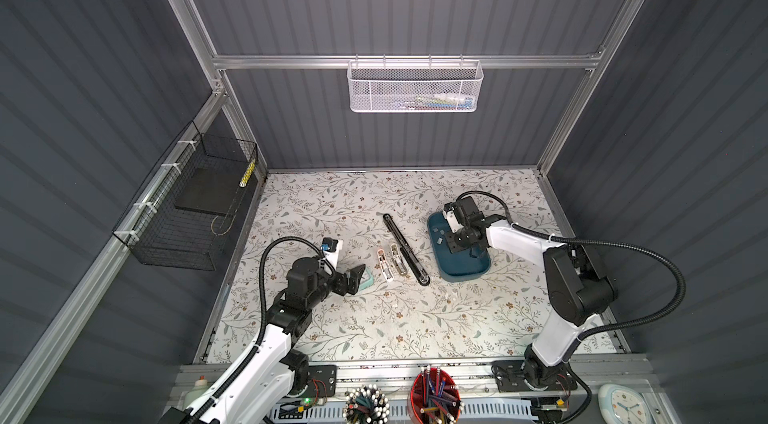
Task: Load the staples into the stapler
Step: 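Release the strip and move the right gripper over the teal tray, then lower the right gripper toward a white staple strip in the teal tray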
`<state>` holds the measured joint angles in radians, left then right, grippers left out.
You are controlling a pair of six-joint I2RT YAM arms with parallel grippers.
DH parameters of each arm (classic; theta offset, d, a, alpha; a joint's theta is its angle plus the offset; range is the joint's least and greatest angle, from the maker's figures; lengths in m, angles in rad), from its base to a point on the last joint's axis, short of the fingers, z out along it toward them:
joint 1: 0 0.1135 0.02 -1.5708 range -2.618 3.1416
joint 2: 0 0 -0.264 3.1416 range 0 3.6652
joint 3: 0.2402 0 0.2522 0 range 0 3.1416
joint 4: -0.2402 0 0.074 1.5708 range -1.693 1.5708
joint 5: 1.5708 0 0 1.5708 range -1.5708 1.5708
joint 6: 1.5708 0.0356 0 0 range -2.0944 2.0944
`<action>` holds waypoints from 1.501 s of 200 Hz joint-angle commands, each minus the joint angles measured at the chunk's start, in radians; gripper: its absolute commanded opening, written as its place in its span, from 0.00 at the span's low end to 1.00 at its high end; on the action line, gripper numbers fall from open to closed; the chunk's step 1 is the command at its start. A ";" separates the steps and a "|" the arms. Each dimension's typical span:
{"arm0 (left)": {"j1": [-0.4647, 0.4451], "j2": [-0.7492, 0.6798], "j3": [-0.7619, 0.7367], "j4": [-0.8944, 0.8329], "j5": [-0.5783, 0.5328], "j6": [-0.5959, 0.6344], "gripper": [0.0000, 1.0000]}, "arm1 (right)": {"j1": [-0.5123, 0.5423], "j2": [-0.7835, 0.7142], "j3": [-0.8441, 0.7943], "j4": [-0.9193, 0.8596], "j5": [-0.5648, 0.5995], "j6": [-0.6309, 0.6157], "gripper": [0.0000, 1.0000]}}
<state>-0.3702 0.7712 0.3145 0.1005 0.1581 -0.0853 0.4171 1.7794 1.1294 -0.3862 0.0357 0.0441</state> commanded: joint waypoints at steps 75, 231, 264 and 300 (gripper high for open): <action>0.006 -0.001 0.018 0.013 0.000 0.017 1.00 | -0.015 0.103 0.100 -0.160 0.020 -0.052 0.50; 0.005 0.001 0.019 0.010 -0.005 0.017 1.00 | -0.064 0.056 0.111 -0.183 -0.124 0.118 0.35; 0.005 -0.003 0.018 0.010 0.004 0.017 1.00 | -0.096 0.029 0.023 -0.067 -0.361 0.248 0.18; 0.005 -0.020 0.011 0.012 0.007 0.015 1.00 | -0.091 0.001 0.006 -0.070 -0.271 0.247 0.10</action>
<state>-0.3702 0.7689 0.3145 0.1028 0.1581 -0.0853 0.3187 1.8145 1.1591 -0.4633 -0.2329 0.2550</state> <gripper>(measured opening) 0.997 0.138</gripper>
